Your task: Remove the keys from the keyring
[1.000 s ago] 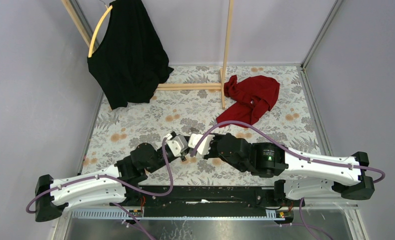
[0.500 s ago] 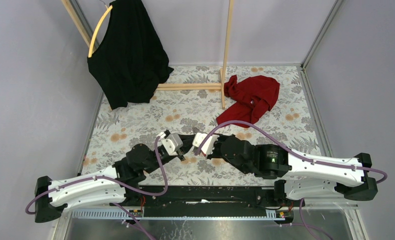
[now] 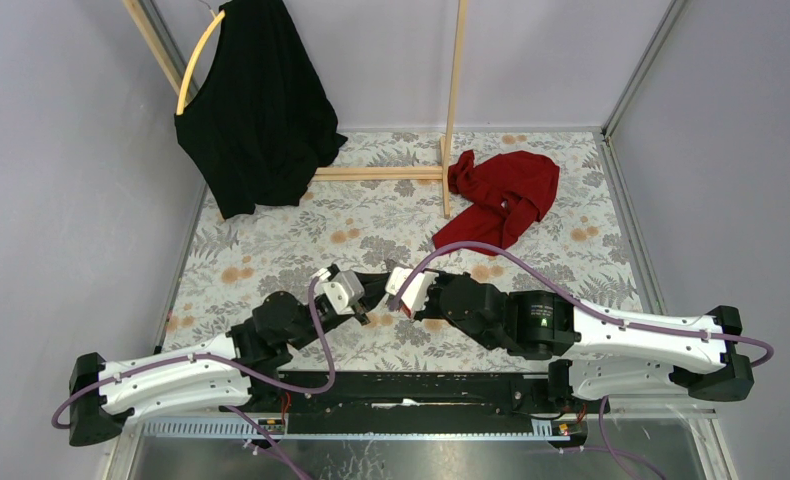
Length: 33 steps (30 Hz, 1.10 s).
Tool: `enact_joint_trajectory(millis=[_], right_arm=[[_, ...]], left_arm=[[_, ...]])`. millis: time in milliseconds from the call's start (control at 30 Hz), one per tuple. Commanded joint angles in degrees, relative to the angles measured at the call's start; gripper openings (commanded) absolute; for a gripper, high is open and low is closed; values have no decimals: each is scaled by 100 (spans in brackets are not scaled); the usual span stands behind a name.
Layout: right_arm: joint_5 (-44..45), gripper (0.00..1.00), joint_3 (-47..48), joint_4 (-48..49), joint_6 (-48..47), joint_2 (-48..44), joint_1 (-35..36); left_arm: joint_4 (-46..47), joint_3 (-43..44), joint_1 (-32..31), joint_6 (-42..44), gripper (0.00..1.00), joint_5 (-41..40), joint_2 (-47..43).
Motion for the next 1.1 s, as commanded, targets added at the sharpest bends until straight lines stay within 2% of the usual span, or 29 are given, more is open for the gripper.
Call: enact_joint_trajectory(millis=[0, 533, 833, 1067], right_arm=[[307, 0, -33, -73, 160, -130, 27], [301, 0, -93, 196, 430, -58, -16], [247, 0, -51, 180, 510, 38, -16], [168, 0, -41, 386, 484, 147, -14]], left_arm=[[643, 17, 22, 30, 0, -266, -185], [1040, -36, 22, -107, 0, -334, -197], [917, 61, 22, -816, 0, -1031, -140], [1480, -112, 22, -1412, 0, -1079, -30]])
